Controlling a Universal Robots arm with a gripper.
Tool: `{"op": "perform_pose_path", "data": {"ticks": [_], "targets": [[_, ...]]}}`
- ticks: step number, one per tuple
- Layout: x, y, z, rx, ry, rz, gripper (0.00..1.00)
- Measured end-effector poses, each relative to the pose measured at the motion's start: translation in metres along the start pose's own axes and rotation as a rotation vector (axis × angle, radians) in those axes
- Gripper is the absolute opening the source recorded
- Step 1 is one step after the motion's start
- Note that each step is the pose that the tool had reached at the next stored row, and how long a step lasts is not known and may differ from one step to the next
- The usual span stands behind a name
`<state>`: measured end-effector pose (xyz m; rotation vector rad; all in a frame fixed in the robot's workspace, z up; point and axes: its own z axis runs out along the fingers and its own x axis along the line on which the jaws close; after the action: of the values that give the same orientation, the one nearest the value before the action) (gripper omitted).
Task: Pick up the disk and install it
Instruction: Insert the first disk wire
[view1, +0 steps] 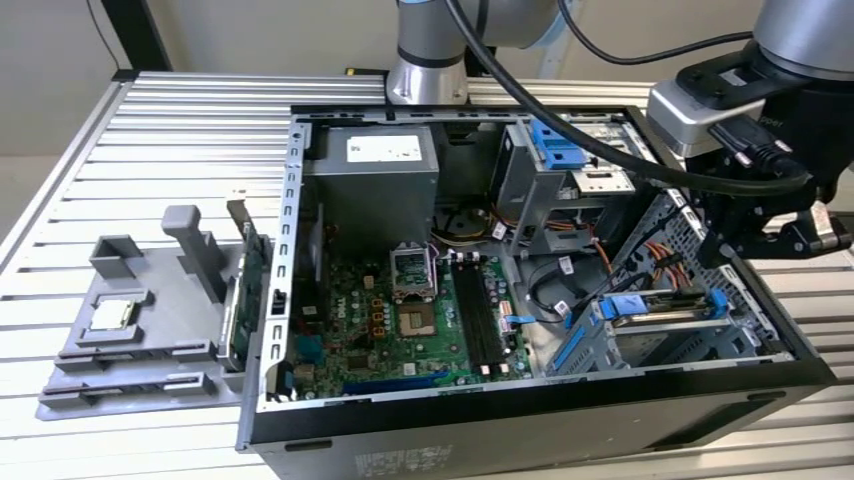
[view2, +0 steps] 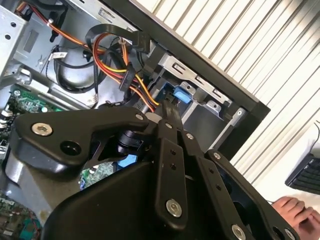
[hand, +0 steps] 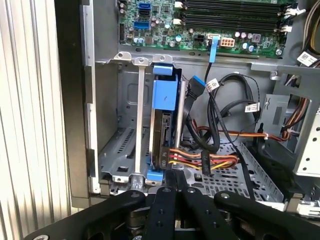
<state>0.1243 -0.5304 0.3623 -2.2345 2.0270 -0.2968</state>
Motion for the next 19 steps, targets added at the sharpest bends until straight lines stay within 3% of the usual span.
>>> {"op": "perform_pose_path", "data": {"ticks": [12, 19], "targets": [[-0.0008, 0.0002, 0.0011, 0.0, 0.0001, 0.0, 0.0], [-0.0066, -0.0016, 0.0023, -0.0027, 0.0004, -0.005, 0.0]]}}
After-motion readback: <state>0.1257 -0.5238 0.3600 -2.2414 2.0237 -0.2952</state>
